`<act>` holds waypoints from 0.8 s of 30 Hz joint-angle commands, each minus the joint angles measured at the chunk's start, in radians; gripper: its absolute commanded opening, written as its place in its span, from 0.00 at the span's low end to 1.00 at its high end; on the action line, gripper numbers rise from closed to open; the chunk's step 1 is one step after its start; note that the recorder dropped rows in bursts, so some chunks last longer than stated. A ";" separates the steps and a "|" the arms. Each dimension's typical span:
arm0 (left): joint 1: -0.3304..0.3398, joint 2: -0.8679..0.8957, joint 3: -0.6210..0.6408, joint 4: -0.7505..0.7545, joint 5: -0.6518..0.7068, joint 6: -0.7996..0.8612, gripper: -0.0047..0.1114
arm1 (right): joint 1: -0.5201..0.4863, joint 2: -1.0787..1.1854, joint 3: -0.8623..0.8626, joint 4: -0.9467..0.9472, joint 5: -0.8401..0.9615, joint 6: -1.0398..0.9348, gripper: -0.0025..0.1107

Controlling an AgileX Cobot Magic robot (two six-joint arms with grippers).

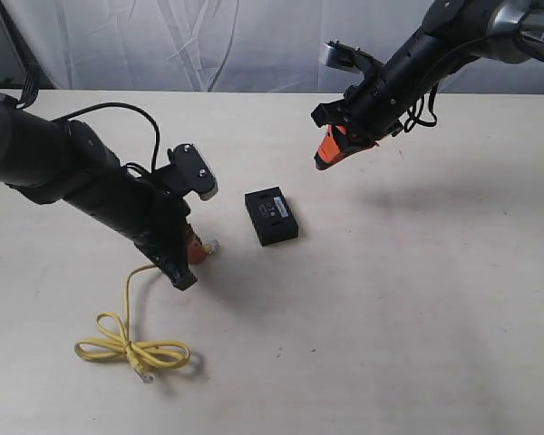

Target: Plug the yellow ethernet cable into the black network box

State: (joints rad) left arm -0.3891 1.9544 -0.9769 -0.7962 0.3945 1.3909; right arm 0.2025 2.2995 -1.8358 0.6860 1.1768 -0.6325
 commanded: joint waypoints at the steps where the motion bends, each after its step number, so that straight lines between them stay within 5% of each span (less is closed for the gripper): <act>1: -0.003 -0.001 0.009 0.110 -0.012 0.009 0.04 | -0.003 -0.002 -0.005 0.003 -0.003 -0.007 0.01; 10: 0.001 -0.135 0.009 0.169 -0.021 0.355 0.04 | -0.003 -0.002 -0.005 -0.001 0.001 -0.007 0.01; 24: 0.030 -0.130 -0.015 0.200 0.009 0.083 0.04 | 0.022 0.071 -0.005 0.022 0.017 -0.015 0.01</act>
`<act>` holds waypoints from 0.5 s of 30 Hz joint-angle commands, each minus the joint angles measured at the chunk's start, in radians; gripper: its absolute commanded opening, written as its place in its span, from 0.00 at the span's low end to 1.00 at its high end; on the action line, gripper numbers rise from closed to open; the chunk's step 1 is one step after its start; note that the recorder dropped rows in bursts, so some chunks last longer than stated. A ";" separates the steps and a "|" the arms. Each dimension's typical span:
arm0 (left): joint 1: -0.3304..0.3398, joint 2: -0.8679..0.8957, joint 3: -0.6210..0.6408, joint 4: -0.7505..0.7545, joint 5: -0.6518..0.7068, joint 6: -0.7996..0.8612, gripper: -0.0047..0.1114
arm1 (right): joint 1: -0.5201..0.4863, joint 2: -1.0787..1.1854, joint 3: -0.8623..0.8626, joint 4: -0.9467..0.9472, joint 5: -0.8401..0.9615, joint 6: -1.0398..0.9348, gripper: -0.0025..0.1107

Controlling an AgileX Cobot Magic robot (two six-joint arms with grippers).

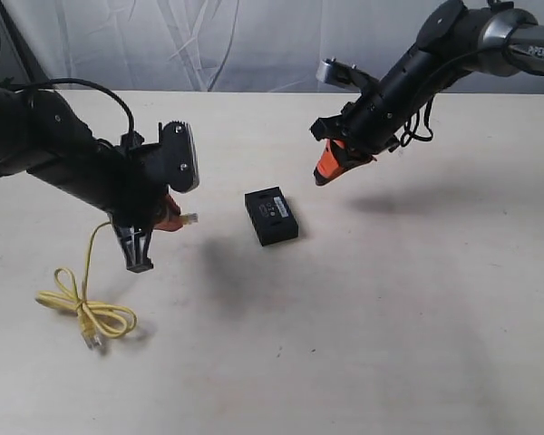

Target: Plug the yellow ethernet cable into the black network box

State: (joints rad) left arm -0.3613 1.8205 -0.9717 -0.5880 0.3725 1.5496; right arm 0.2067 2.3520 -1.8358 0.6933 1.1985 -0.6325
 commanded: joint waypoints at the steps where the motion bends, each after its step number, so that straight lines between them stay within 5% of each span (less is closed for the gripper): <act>1: 0.003 0.019 -0.044 0.002 0.061 -0.114 0.04 | 0.028 0.025 -0.005 0.014 -0.007 -0.025 0.01; 8: -0.001 0.140 -0.178 0.076 0.212 -0.364 0.04 | 0.063 0.042 -0.005 0.015 -0.053 -0.026 0.01; 15: -0.038 0.210 -0.270 0.101 0.222 -0.482 0.04 | 0.116 0.066 -0.005 0.010 -0.086 -0.026 0.01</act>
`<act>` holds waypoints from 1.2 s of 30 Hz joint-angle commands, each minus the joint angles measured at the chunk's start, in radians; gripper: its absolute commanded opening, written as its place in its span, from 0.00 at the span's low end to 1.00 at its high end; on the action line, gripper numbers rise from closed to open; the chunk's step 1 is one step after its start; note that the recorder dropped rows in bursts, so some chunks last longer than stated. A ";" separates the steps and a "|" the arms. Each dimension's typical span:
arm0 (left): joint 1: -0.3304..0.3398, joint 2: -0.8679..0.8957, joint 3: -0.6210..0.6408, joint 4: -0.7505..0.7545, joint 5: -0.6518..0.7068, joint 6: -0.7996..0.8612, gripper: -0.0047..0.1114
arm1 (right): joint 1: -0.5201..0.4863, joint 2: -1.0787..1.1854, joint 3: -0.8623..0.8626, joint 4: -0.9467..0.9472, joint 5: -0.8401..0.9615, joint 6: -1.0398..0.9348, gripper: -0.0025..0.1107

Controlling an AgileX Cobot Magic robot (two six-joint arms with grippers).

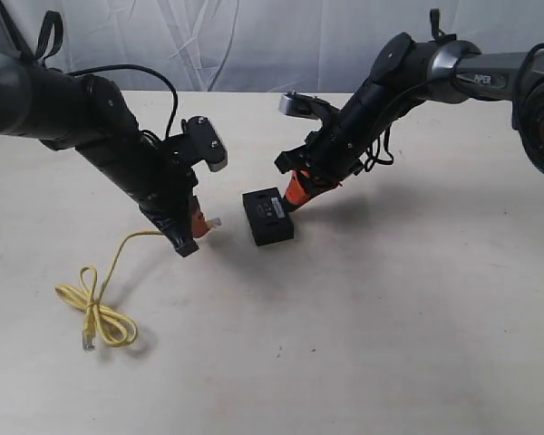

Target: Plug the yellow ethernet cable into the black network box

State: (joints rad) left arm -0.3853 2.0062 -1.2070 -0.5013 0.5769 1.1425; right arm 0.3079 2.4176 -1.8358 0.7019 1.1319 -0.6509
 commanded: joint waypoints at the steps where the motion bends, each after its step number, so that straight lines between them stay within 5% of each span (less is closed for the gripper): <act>1: -0.016 0.038 -0.042 0.036 0.018 -0.096 0.04 | 0.014 0.001 -0.005 0.003 -0.020 -0.008 0.01; 13: -0.026 0.079 -0.108 0.110 -0.009 -0.096 0.04 | 0.014 0.001 -0.005 -0.056 -0.176 -0.012 0.01; 36: -0.026 0.134 -0.160 0.158 0.106 -0.178 0.04 | 0.067 0.001 -0.005 -0.046 -0.175 -0.031 0.01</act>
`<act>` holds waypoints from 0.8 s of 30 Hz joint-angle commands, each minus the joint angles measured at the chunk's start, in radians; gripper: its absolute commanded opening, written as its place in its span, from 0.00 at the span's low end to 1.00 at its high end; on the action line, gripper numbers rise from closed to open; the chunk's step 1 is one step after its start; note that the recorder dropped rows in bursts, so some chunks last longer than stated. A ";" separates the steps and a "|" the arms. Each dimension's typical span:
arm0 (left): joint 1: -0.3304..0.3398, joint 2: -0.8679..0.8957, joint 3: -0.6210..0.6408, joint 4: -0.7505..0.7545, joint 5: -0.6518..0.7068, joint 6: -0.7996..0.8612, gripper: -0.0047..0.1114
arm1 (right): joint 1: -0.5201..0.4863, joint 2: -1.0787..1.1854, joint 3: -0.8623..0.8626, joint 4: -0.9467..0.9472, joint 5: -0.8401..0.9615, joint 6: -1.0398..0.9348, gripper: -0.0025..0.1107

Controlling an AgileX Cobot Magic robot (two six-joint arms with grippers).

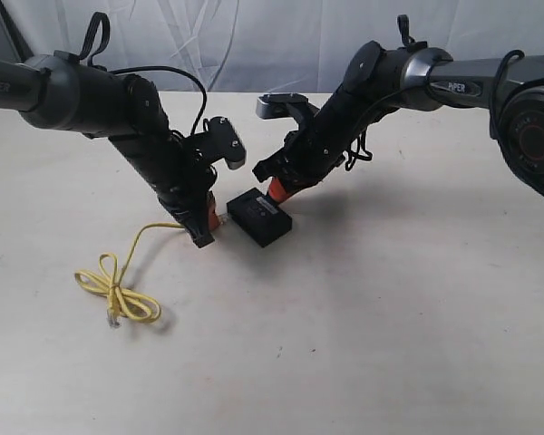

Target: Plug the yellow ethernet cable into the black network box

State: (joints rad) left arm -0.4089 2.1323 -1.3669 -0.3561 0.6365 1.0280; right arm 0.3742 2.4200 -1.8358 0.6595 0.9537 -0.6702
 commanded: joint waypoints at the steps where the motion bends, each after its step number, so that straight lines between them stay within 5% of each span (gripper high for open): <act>1: -0.003 0.008 0.000 0.013 0.046 -0.092 0.04 | -0.001 -0.002 -0.005 -0.003 0.003 -0.012 0.01; 6: -0.003 0.008 0.000 0.013 0.044 -0.200 0.04 | -0.005 -0.002 -0.005 -0.047 0.052 -0.012 0.01; 24: -0.003 0.008 0.000 -0.042 0.044 -0.106 0.04 | -0.005 -0.002 -0.005 -0.047 0.063 -0.010 0.01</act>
State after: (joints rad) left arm -0.4089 2.1323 -1.3693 -0.3883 0.6587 0.9061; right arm 0.3742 2.4200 -1.8358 0.6166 1.0291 -0.6733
